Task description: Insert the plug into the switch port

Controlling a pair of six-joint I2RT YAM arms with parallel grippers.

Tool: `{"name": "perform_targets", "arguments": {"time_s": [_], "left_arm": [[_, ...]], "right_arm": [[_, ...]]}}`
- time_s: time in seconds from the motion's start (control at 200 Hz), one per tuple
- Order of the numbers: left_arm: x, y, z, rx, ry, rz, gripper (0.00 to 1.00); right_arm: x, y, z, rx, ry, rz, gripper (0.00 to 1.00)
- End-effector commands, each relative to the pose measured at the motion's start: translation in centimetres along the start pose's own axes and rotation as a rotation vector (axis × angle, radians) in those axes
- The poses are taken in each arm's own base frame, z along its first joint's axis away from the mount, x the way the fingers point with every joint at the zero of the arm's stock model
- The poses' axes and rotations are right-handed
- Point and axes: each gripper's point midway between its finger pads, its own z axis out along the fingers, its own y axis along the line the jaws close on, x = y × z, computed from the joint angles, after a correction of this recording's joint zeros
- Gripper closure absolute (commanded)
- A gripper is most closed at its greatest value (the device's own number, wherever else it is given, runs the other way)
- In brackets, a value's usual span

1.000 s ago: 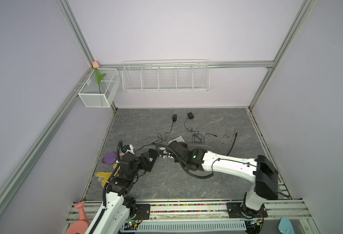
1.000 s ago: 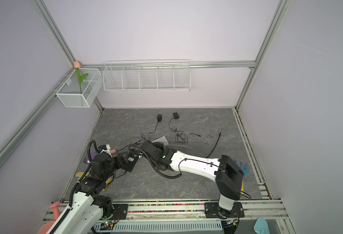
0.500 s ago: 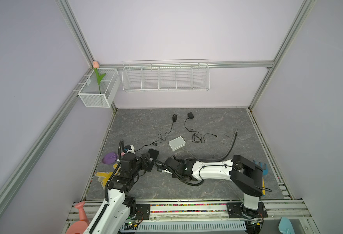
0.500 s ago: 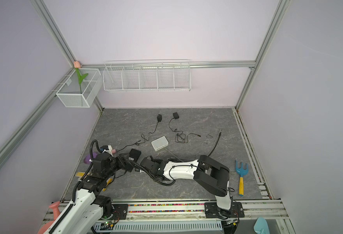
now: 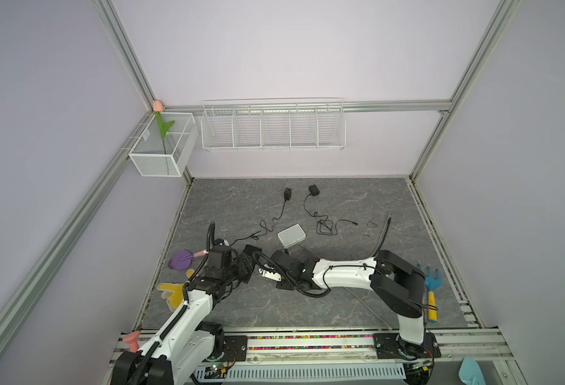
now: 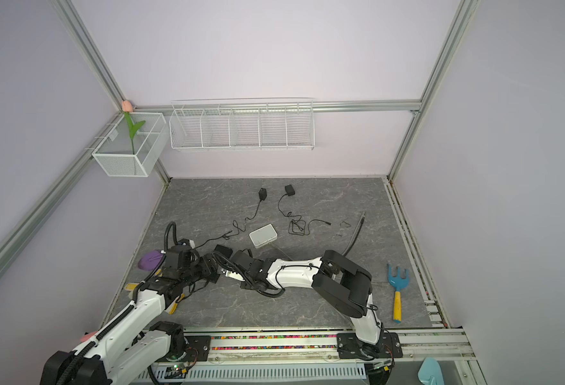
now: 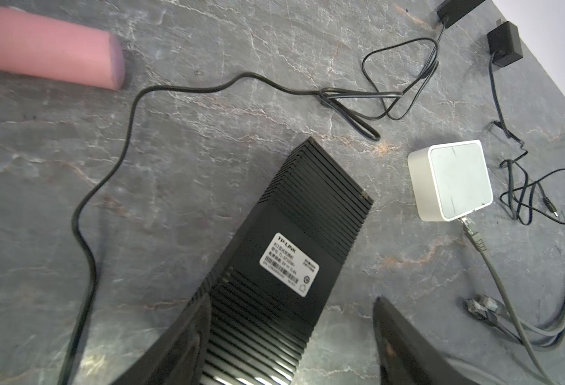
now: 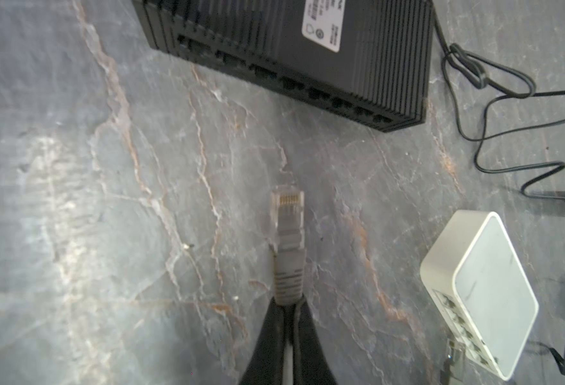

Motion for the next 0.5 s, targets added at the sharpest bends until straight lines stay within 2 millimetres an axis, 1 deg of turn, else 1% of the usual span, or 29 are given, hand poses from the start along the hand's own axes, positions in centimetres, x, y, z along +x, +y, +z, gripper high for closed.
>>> {"name": "perform_targets", "arguments": {"time_s": [0.0,0.115,0.195,0.33,0.41,0.5], "left_arm": [[-1.3,-1.0,0.4,0.012,0.0,0.021,0.28],[-0.7,-1.1,1.3,0.006,0.059,0.019,0.32],[-0.4,-1.2,1.7,-0.002,0.101,0.028,0.32],[0.3,-1.5,2.2,0.015,0.152,0.037,0.35],[0.7,-1.9,2.4,0.047,0.171,0.038,0.38],[0.9,-2.4,2.2,0.082,0.173,0.026,0.39]], "right_arm": [[-0.8,1.3,0.4,-0.088,-0.008,0.019,0.94],[-0.9,1.9,0.6,-0.123,-0.001,0.02,0.93],[-1.3,2.2,0.5,-0.15,-0.01,0.024,0.94],[-1.4,2.5,0.7,-0.167,-0.014,0.028,0.94],[-1.5,2.6,0.8,-0.175,-0.021,0.032,0.94],[-1.7,2.7,0.8,-0.185,-0.028,0.038,0.94]]}}
